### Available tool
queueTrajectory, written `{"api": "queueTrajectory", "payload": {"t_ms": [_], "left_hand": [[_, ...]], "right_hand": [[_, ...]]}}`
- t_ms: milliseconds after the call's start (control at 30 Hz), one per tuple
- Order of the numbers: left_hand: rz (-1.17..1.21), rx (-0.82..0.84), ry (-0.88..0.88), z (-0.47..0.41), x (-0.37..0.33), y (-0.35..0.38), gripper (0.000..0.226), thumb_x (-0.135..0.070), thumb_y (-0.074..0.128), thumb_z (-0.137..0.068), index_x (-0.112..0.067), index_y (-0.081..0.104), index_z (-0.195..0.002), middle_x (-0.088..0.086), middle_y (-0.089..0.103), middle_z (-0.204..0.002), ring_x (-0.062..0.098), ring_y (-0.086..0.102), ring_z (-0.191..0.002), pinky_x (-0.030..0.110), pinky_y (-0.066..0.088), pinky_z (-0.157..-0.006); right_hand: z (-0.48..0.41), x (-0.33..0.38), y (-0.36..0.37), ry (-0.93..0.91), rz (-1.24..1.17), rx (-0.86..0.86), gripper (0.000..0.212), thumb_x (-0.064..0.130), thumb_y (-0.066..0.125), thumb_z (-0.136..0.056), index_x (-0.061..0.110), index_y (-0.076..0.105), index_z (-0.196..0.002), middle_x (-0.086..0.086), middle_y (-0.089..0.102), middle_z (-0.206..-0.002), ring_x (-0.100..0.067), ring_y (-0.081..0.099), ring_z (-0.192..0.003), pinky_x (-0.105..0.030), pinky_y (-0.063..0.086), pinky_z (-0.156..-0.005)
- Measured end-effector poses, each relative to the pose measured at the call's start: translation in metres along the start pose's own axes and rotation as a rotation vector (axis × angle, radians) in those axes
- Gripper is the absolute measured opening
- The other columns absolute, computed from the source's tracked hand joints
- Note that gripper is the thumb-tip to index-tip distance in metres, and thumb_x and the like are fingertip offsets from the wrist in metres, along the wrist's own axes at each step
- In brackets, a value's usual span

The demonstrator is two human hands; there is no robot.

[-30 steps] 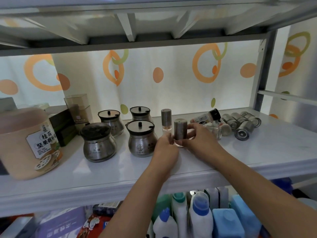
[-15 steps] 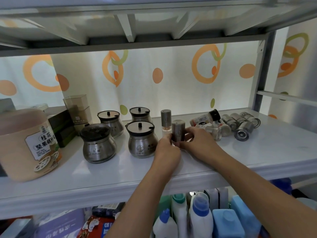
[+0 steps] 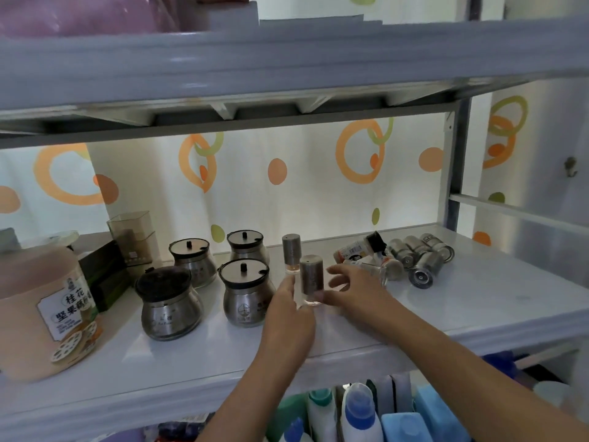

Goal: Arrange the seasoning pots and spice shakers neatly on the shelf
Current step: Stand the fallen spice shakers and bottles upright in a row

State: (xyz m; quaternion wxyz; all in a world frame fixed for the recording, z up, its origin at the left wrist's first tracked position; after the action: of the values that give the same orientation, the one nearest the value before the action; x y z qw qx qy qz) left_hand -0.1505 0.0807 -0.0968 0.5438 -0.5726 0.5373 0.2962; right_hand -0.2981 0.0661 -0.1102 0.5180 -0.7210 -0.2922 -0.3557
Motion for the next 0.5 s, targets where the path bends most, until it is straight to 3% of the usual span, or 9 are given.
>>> {"api": "queueTrajectory", "payload": {"t_ms": [67,100,167,300,333,400,500], "left_hand": [[-0.047,-0.034,0.047,0.0,-0.019,-0.008,0.065,0.006,0.043,-0.09,-0.02,0.034,-0.148,-0.007,0.046,-0.144,0.006,0.043,-0.128,0.02,0.037,-0.104],[-0.056,-0.034,0.066,-0.005,-0.031,-0.01,0.066,0.006,0.043,-0.089,-0.02,0.035,-0.149,-0.006,0.043,-0.148,0.009,0.041,-0.135,0.024,0.034,-0.109],[-0.045,0.008,0.073,-0.023,-0.058,-0.01,0.062,0.007,0.04,-0.087,-0.019,0.043,-0.143,-0.005,0.049,-0.139,0.008,0.046,-0.131,0.021,0.036,-0.1],[-0.096,0.113,0.03,-0.074,-0.097,0.004,0.047,0.007,0.041,-0.086,-0.012,0.061,-0.124,0.005,0.063,-0.122,0.016,0.062,-0.095,0.022,0.05,-0.071],[-0.106,0.167,-0.001,-0.085,-0.098,0.013,0.041,0.007,0.043,-0.087,-0.008,0.065,-0.118,0.01,0.067,-0.119,0.021,0.065,-0.094,0.026,0.053,-0.072],[-0.14,0.285,-0.02,-0.106,-0.096,0.035,0.03,0.006,0.049,-0.087,-0.003,0.069,-0.107,0.017,0.07,-0.113,0.026,0.068,-0.101,0.035,0.055,-0.088],[-0.393,0.319,0.124,-0.138,-0.1,0.06,0.025,0.001,0.056,-0.084,-0.006,0.072,-0.101,0.014,0.072,-0.109,0.025,0.066,-0.101,0.039,0.053,-0.093]], "right_hand": [[-0.001,0.012,-0.02,-0.036,0.07,0.005,0.062,0.043,0.078,-0.078,0.022,0.055,-0.131,0.002,0.066,-0.115,-0.01,0.062,-0.1,-0.026,0.052,-0.083],[-0.005,0.019,-0.033,-0.05,0.088,0.001,0.054,0.039,0.077,-0.079,0.02,0.059,-0.127,0.003,0.068,-0.112,-0.009,0.064,-0.099,-0.025,0.052,-0.082],[-0.019,0.031,-0.066,-0.057,0.08,-0.023,0.043,0.029,0.077,-0.081,0.017,0.064,-0.12,0.002,0.072,-0.103,-0.011,0.068,-0.093,-0.026,0.053,-0.082],[-0.066,0.029,-0.121,-0.05,0.217,-0.068,0.036,0.018,0.076,-0.082,0.013,0.065,-0.116,-0.003,0.072,-0.1,-0.018,0.068,-0.091,-0.028,0.052,-0.08],[-0.077,0.026,-0.127,-0.051,0.268,-0.057,0.037,0.017,0.076,-0.081,0.012,0.065,-0.117,-0.004,0.072,-0.102,-0.018,0.067,-0.092,-0.027,0.051,-0.08],[-0.094,0.017,-0.134,-0.057,0.346,-0.026,0.042,0.016,0.077,-0.081,0.012,0.064,-0.12,-0.005,0.07,-0.109,-0.018,0.064,-0.098,-0.027,0.049,-0.086],[-0.111,0.0,-0.134,-0.054,0.44,0.059,0.055,0.019,0.079,-0.079,0.014,0.057,-0.13,-0.006,0.063,-0.121,-0.017,0.059,-0.11,-0.028,0.046,-0.095]]}}
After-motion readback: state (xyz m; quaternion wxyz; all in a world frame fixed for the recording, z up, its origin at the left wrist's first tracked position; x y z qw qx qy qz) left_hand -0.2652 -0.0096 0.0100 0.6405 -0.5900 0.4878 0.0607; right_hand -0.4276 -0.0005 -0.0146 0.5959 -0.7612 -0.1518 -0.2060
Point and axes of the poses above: each hand's wrist, its own z-axis away from the middle knuckle, its own y-axis out of the palm, x = y × z, the point moved 10 cm from there along -z, towards the middle knuckle
